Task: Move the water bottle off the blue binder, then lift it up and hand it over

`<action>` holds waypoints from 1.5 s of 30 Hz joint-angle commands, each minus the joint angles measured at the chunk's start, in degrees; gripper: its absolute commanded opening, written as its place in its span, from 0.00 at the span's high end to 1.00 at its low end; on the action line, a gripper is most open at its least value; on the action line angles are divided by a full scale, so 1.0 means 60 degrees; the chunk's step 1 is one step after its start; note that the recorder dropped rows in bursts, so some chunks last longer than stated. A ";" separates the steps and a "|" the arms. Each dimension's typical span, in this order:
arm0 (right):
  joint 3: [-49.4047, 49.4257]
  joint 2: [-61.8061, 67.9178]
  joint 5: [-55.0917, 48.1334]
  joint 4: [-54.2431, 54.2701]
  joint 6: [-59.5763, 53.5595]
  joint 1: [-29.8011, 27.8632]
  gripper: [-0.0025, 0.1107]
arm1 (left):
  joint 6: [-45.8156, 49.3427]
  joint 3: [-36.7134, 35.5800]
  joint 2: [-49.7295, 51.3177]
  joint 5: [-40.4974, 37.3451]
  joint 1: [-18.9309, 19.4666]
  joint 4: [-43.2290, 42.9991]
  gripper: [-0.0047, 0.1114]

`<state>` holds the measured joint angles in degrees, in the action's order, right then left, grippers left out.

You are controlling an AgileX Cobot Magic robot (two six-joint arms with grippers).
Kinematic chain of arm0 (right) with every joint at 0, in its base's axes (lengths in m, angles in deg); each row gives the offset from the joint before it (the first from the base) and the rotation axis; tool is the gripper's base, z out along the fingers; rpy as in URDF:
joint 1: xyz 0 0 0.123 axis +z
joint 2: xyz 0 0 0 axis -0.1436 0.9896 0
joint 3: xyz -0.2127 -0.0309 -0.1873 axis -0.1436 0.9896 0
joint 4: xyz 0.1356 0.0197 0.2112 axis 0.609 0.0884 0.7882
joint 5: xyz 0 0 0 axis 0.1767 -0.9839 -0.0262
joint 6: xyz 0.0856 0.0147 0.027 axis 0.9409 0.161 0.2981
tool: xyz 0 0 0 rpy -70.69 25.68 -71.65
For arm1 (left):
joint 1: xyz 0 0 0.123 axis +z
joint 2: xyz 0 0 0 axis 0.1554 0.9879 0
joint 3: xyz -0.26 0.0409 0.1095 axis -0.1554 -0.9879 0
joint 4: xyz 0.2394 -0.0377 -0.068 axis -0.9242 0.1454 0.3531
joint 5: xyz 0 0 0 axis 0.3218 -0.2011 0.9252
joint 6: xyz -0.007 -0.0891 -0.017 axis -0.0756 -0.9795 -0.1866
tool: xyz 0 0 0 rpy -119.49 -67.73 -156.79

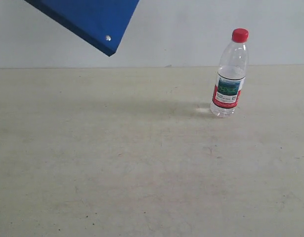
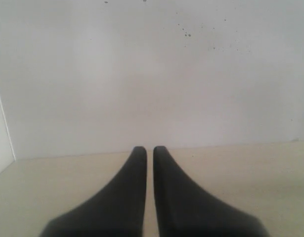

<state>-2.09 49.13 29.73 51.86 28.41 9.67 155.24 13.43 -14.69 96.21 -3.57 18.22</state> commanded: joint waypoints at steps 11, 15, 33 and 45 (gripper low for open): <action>0.0042 -0.0045 -0.2282 -1.0139 0.5905 -0.0996 0.98 | -0.0082 -0.0032 -0.0017 -0.0096 -0.0016 0.0045 0.92; 0.0042 -0.0045 -0.2264 -1.0140 0.5961 -0.1017 0.98 | -0.0082 -0.0032 -0.0017 -0.0096 -0.0016 0.0045 0.92; 0.0042 -0.0045 -0.2261 -0.9991 0.6384 -0.1017 0.98 | -0.0082 -0.0032 -0.0017 -0.0096 -0.0016 0.0045 0.92; 0.0042 -0.0045 -0.2261 -0.9991 0.6444 -0.1017 0.98 | -0.0012 -0.0032 -0.0017 -0.0691 -0.0016 -0.0180 0.92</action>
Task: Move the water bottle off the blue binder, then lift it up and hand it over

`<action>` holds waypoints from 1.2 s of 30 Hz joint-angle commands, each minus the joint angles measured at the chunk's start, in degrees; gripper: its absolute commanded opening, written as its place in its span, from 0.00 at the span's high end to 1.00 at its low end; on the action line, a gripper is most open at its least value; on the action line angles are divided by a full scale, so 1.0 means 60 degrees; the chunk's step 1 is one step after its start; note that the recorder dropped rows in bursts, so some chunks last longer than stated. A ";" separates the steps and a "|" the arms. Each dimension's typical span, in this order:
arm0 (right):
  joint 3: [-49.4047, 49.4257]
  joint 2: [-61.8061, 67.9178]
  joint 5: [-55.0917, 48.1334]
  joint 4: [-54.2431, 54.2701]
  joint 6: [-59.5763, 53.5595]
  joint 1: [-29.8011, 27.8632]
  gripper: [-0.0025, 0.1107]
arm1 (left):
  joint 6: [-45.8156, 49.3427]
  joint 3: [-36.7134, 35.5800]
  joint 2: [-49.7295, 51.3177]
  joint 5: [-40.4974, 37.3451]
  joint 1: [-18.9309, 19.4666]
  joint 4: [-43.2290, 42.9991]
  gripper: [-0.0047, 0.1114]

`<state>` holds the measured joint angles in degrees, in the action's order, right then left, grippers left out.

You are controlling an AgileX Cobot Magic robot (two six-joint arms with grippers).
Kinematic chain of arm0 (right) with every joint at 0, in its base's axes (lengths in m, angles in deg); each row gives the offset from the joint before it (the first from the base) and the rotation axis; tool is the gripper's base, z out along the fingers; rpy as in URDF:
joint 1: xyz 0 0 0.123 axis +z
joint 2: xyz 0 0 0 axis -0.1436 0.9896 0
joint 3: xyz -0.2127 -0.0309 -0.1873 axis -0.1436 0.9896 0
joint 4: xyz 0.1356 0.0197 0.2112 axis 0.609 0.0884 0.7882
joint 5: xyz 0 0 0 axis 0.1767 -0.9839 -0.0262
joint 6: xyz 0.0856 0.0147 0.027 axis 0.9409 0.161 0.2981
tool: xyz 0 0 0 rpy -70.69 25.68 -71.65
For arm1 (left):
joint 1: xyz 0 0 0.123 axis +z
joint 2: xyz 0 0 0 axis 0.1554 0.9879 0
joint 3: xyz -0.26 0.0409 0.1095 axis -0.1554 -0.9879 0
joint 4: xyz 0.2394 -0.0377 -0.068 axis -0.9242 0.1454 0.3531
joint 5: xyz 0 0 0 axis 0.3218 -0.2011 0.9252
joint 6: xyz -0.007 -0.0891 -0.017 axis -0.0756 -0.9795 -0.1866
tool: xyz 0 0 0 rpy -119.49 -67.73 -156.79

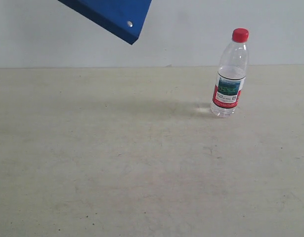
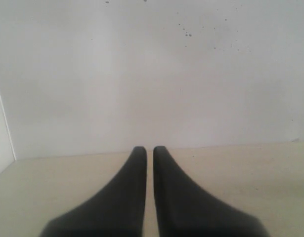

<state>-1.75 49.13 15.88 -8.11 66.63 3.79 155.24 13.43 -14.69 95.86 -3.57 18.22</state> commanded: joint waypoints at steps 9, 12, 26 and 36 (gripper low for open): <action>-0.0014 -0.0045 0.0047 0.0004 0.0074 -0.0036 0.98 | -1.5022 0.0303 -0.0017 -0.0742 -0.0016 -1.5041 0.92; -0.0014 -0.0045 0.0047 0.0004 0.0074 -0.0036 0.98 | -1.8489 0.0304 -0.0017 -0.1932 -0.0016 -1.6972 0.92; -0.0014 -0.0045 0.0063 0.0004 0.0073 -0.0036 0.98 | -1.9420 -0.0425 -0.0017 -0.6084 0.0578 -1.6612 0.92; -0.0014 -0.0045 0.0062 0.0004 0.0073 -0.0018 0.98 | -1.7230 -0.0425 -0.0017 -0.6068 0.2995 -1.4973 0.92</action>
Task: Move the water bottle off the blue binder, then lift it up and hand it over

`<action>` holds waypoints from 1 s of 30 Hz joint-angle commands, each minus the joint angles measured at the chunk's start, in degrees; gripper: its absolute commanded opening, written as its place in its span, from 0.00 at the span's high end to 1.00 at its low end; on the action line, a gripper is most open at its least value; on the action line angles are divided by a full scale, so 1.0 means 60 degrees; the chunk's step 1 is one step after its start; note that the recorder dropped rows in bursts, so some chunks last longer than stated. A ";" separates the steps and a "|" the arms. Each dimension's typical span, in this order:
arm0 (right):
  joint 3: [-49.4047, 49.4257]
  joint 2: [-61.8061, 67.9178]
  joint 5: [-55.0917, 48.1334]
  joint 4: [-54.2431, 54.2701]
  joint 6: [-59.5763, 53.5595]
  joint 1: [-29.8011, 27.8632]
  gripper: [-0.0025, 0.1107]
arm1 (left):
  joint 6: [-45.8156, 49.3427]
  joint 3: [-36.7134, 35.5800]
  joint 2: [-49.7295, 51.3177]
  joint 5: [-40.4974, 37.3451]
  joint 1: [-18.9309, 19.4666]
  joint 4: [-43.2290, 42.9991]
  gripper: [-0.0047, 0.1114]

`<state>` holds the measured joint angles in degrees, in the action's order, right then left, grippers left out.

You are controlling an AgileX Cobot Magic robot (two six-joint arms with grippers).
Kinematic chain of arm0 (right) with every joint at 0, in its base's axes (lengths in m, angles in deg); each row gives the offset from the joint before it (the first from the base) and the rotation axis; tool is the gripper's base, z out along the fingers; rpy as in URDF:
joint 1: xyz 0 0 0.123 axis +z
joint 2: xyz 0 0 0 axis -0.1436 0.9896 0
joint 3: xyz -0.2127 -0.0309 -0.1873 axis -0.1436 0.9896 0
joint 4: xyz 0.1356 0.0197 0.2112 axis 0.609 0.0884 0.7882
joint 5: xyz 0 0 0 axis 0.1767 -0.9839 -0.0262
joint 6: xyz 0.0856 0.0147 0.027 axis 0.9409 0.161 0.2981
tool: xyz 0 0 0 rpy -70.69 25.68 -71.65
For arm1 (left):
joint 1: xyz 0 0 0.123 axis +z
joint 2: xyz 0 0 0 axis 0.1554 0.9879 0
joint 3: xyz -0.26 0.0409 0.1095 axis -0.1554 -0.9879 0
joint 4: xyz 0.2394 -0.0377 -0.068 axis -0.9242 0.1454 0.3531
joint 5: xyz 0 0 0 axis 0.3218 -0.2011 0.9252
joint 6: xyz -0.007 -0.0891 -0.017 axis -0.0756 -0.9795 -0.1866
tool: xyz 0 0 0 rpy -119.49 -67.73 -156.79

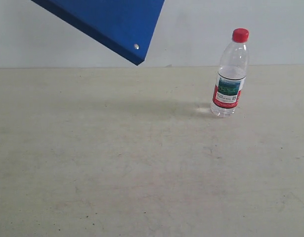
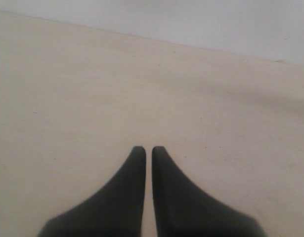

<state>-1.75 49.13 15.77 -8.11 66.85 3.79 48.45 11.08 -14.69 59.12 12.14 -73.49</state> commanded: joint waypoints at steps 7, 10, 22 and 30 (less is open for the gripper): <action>-0.0014 -0.0045 0.0080 0.0004 0.0035 -0.0018 0.98 | 0.0530 -0.0034 -0.0017 0.0186 0.0261 0.0040 0.92; -0.0014 -0.0045 0.0080 0.0004 0.0035 -0.0018 0.98 | 0.0226 -0.0034 -0.0017 0.0361 0.0199 -0.0597 0.92; -0.0014 -0.0045 0.0080 0.0004 0.0035 -0.0018 0.98 | -0.0965 -0.0034 -0.0017 0.0355 -0.0638 -0.2689 0.92; -0.0014 -0.0045 0.0080 0.0004 0.0035 -0.0018 0.98 | -0.1089 -0.0034 -0.0017 0.0374 -0.0638 -0.2216 0.92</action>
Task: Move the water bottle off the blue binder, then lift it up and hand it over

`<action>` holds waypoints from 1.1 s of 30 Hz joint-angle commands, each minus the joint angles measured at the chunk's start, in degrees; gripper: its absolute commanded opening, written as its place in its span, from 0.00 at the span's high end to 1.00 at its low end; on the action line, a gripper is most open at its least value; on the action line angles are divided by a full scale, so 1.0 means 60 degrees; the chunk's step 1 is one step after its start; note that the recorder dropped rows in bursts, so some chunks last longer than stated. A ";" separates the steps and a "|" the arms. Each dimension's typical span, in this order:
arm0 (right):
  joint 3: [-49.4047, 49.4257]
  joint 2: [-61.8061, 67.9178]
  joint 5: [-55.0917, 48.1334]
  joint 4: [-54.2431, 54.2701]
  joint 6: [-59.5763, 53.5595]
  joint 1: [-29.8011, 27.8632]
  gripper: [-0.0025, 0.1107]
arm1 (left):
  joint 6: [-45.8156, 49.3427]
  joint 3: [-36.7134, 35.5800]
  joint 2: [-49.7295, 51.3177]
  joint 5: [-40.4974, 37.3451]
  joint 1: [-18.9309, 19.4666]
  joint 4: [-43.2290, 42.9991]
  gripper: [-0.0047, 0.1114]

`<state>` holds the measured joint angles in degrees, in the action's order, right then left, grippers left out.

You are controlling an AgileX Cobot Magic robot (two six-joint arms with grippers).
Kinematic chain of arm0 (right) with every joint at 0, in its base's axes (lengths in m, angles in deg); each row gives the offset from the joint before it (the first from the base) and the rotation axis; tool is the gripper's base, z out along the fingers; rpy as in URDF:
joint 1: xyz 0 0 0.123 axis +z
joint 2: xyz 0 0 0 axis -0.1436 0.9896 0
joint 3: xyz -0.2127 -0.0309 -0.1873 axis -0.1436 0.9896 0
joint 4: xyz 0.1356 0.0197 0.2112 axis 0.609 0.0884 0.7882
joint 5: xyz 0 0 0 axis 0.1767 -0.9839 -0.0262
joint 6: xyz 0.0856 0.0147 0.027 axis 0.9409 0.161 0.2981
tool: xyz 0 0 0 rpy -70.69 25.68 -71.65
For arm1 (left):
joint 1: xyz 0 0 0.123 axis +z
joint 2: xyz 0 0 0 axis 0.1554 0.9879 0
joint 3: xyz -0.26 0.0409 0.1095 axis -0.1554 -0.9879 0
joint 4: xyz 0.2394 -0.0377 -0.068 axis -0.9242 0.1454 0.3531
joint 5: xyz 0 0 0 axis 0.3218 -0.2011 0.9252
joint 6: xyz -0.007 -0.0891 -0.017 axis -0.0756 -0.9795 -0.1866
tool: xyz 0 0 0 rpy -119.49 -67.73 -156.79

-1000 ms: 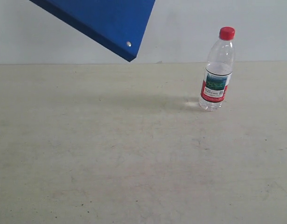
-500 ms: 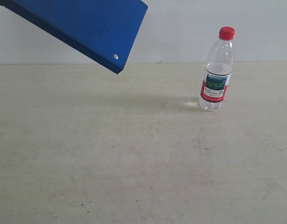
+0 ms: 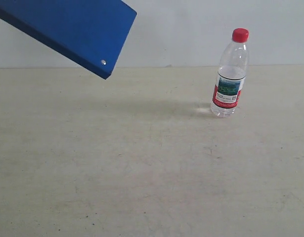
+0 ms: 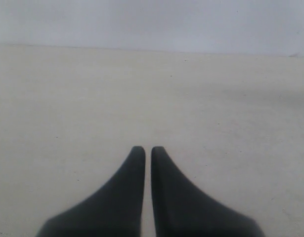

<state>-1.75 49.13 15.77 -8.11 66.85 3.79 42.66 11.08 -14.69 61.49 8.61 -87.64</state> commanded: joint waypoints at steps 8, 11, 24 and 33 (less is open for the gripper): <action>-0.0014 -0.0045 0.0080 0.0004 0.0035 -0.0018 0.98 | 0.0052 -0.0034 -0.0017 0.0016 -0.0049 0.0104 0.92; -0.0014 -0.0045 0.0080 0.0004 0.0035 -0.0018 0.98 | 0.0052 -0.0034 -0.0017 0.0016 -0.0049 0.0104 0.92; -0.0014 -0.0045 0.0080 0.0004 0.0035 -0.0018 0.98 | 0.0052 -0.0034 -0.0017 0.0016 -0.0049 0.0104 0.92; -0.0014 -0.0045 0.0080 0.0004 0.0035 -0.0018 0.98 | 0.0052 -0.0034 -0.0017 0.0016 -0.0049 0.0104 0.92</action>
<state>-1.75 49.13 15.77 -8.11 66.85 3.79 42.75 11.08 -14.69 61.49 8.61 -87.53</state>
